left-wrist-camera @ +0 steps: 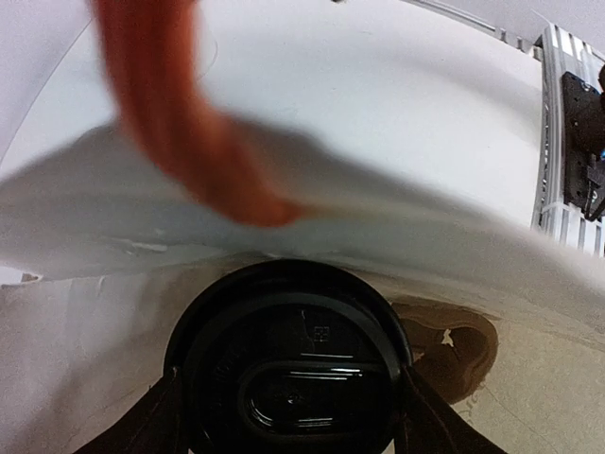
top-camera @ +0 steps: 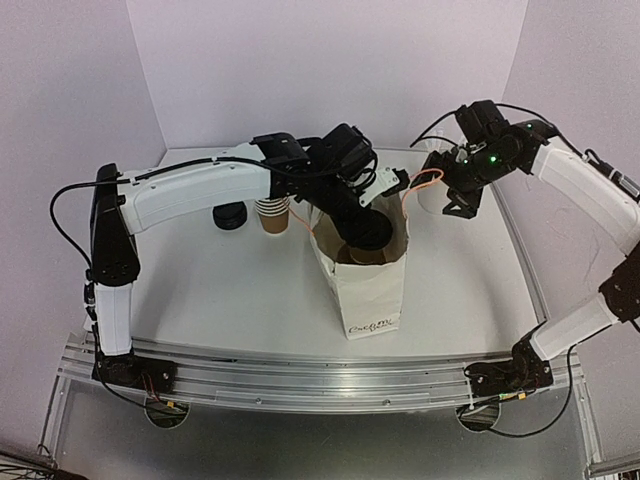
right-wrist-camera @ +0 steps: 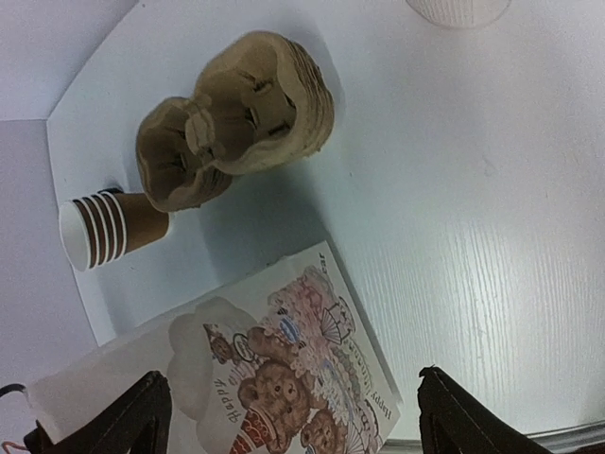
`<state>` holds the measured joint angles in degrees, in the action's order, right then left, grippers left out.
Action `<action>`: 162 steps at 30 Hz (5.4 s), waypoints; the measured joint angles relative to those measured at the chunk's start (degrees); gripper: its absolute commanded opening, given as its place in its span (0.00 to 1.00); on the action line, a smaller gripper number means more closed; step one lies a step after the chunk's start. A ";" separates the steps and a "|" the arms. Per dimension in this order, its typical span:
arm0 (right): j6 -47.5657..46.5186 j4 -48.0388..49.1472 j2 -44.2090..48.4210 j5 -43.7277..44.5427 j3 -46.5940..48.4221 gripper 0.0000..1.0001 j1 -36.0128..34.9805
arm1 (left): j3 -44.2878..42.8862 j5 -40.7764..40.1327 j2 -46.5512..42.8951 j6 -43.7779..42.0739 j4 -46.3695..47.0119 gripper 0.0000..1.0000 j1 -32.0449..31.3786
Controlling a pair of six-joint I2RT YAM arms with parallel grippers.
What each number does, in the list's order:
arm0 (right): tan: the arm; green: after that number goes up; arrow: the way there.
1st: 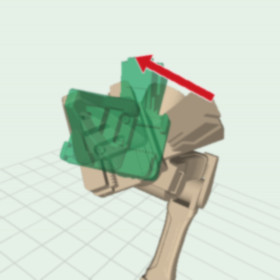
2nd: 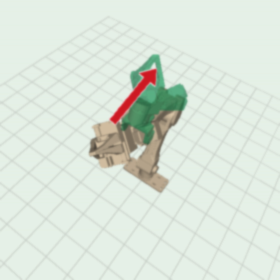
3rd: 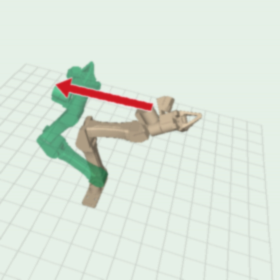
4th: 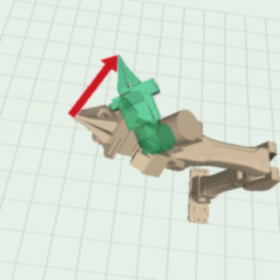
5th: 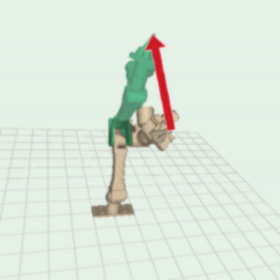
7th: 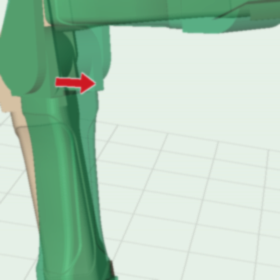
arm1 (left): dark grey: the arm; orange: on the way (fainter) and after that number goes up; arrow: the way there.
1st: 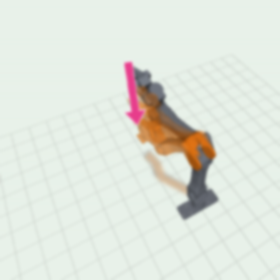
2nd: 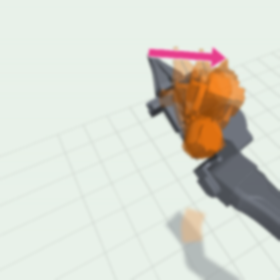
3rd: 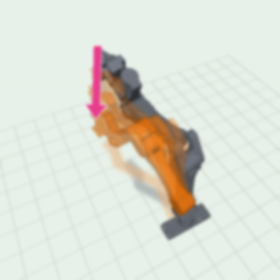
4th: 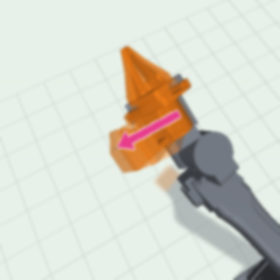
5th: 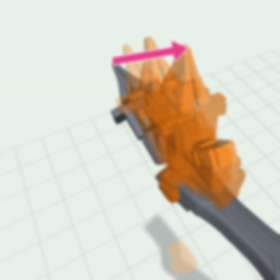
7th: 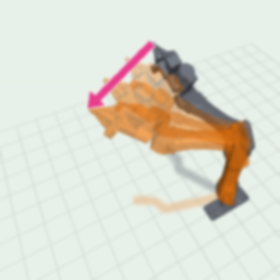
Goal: Pack the takeout coffee
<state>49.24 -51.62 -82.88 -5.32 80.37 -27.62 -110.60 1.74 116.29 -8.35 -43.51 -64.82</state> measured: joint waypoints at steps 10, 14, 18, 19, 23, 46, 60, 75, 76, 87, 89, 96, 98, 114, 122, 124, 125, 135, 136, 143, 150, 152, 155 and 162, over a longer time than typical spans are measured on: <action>-4.27 9.51 -2.30 -2.13 5.43 0.85 0.57 | 1.44 5.39 -2.74 -11.16 -3.98 0.23 -0.47; -4.45 12.76 -5.83 -5.24 6.83 0.84 0.58 | -1.05 6.23 -2.61 -14.81 -8.55 0.23 -0.50; -4.24 15.34 -9.09 -8.96 7.70 0.84 0.57 | -4.49 4.88 -2.52 -15.70 -9.45 0.23 -0.50; -4.15 15.58 -9.43 -9.78 7.70 0.84 0.57 | -5.45 4.11 -2.50 -15.44 -9.36 0.23 -0.50; -3.68 16.71 -9.66 -12.33 7.70 0.83 0.57 | -10.06 1.82 -1.73 -12.55 -8.73 0.22 -0.50; -4.82 18.21 -13.13 -19.79 6.06 0.83 0.57 | -2.99 0.19 2.75 -6.86 0.95 0.21 -0.49; -6.19 18.61 -13.44 -22.92 5.23 0.83 0.57 | -5.35 -4.85 3.04 -9.45 1.34 0.20 -0.92; -5.46 18.57 -11.58 -20.73 7.35 0.81 0.57 | -11.31 -5.65 4.25 2.35 -4.91 0.21 -0.87; -5.33 18.55 -11.43 -20.40 7.89 0.81 0.57 | -11.59 -4.88 4.26 3.24 -5.46 0.21 -0.87; -6.23 9.86 -6.85 -17.71 11.32 0.80 0.57 | -11.77 -0.14 4.26 6.53 -7.99 0.18 -0.92; -6.43 7.61 -4.41 -17.57 10.75 0.80 0.57 | -11.02 0.94 4.14 5.77 -7.60 0.18 -1.01; -7.54 4.01 -1.40 -17.53 9.01 0.82 -0.02 | -5.57 6.18 3.04 1.61 -7.72 0.18 -1.25; -8.21 3.72 -3.37 -17.32 9.77 0.83 -0.09 | -4.75 7.66 2.47 0.64 -8.10 0.18 -1.27; -9.32 7.34 -18.70 -17.97 20.50 0.81 0.94 | -19.31 13.46 1.48 -1.89 -17.00 0.18 -3.09; -9.14 9.17 -17.14 -19.16 12.73 0.81 -1.21 | -15.41 10.37 1.48 -1.68 -16.38 0.17 -3.28; -9.14 9.10 -16.98 -19.50 11.39 0.80 -1.90 | -14.43 6.96 1.48 -3.67 -14.92 0.17 -3.28; -9.16 9.08 -16.96 -19.60 11.07 0.80 -2.24 | -14.36 5.18 1.50 -4.96 -14.24 0.17 -3.26; -9.17 9.23 -16.96 -20.35 10.89 0.80 -3.06 | -16.85 1.09 1.77 -9.72 -10.88 0.17 -2.46; -9.18 9.23 -16.96 -20.35 10.89 0.80 -3.13 | -16.41 1.06 1.72 -9.36 -10.54 0.17 -2.34; -9.64 9.66 -16.93 -20.43 10.45 0.80 -3.30 | -7.25 0.63 1.18 -10.51 -5.96 0.17 -0.83; -10.52 9.83 -16.73 -20.43 8.12 0.80 -3.30 | -7.06 0.67 2.05 -11.19 -5.33 0.17 -0.52; -10.85 9.82 -16.63 -20.46 7.96 0.80 -3.30 | -6.87 0.98 2.10 -11.03 -5.05 0.17 -0.52; -11.36 9.84 -16.49 -20.39 7.96 0.81 -3.30 | -5.76 1.81 2.10 -9.86 -4.00 0.16 -0.50; -12.24 9.76 -16.31 -20.15 7.76 0.81 -3.28 | -3.06 2.99 2.49 -9.63 -4.10 0.16 -0.52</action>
<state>37.01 -41.87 -99.18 -25.47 88.13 -30.89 -113.66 4.73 118.79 -17.98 -47.61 -65.34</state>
